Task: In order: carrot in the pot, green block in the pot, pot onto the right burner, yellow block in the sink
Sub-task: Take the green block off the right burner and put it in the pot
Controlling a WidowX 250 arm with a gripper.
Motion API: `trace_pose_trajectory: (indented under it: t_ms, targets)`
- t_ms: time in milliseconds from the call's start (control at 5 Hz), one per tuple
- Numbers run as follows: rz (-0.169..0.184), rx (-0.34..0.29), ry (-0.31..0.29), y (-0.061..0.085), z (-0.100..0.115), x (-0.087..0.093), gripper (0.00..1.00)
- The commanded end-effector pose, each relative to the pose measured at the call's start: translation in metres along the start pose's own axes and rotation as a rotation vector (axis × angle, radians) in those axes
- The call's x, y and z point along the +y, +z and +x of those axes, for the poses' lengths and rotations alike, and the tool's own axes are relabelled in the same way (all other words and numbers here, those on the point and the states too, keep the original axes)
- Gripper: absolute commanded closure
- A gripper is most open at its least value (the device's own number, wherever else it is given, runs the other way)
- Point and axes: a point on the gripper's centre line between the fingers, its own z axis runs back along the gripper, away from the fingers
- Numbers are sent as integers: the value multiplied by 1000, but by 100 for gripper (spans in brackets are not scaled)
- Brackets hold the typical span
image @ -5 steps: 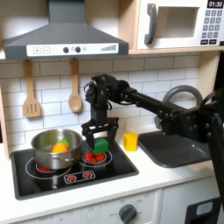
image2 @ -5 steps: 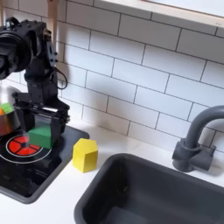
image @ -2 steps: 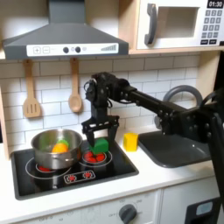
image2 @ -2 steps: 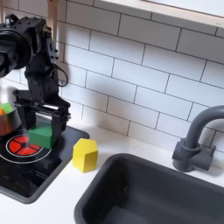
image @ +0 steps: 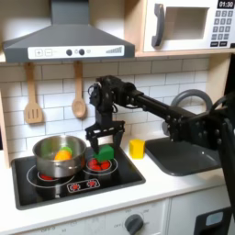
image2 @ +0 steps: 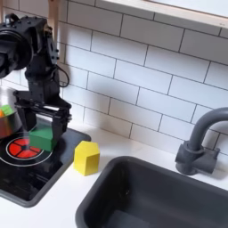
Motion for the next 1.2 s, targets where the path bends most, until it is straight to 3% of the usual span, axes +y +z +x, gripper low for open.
trace_pose_trajectory:
  t_ms: [0,1000]
  targets:
    - [8,26,6,-14,1,4,0]
    - [40,9,-10,-14,2,5,0]
